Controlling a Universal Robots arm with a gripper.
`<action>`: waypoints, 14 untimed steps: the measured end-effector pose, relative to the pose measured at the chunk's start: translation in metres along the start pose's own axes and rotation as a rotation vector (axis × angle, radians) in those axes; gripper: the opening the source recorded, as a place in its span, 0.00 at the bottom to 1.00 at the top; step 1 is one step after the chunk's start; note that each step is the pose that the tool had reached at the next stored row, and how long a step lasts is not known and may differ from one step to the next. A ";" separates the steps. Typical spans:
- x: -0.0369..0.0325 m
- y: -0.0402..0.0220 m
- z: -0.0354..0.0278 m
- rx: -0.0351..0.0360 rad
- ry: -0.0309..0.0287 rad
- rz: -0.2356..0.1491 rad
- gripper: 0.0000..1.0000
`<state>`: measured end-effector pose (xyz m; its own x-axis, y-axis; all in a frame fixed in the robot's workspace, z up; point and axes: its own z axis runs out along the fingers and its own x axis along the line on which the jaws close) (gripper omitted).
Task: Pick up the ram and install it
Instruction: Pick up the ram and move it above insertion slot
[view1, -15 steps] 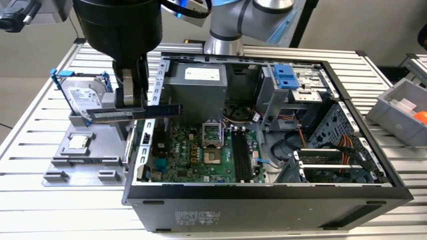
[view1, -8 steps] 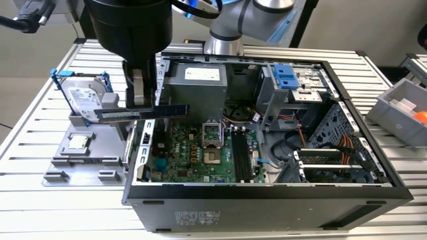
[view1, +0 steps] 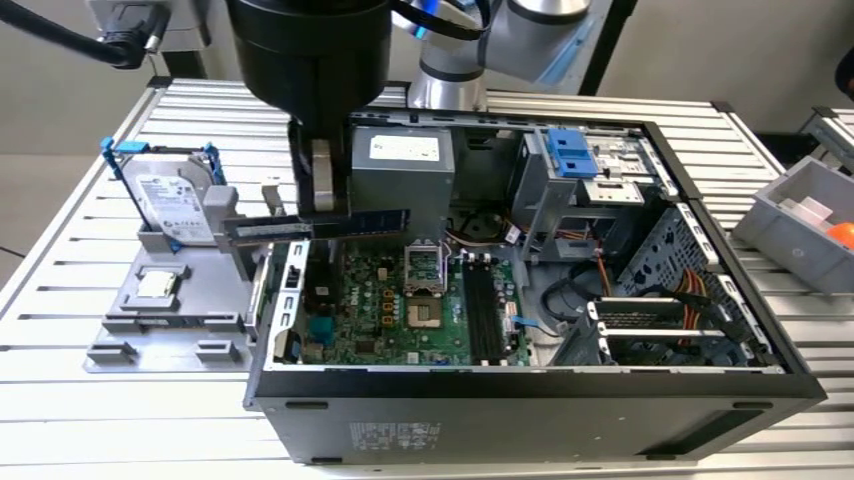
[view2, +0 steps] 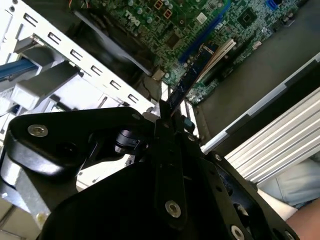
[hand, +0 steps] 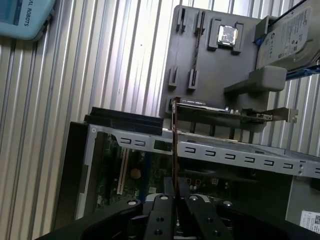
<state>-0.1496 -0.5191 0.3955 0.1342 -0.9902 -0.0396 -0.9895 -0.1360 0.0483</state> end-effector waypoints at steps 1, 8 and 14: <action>0.0004 -0.0030 -0.0001 0.0000 -0.0001 0.000 0.00; 0.0036 -0.0264 -0.0014 -0.0009 -0.0002 0.000 0.00; 0.0072 -0.0531 -0.0028 -0.0038 -0.0007 0.000 0.00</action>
<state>-0.0959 -0.5191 0.3954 0.1342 -0.9901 -0.0403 -0.9893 -0.1362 0.0522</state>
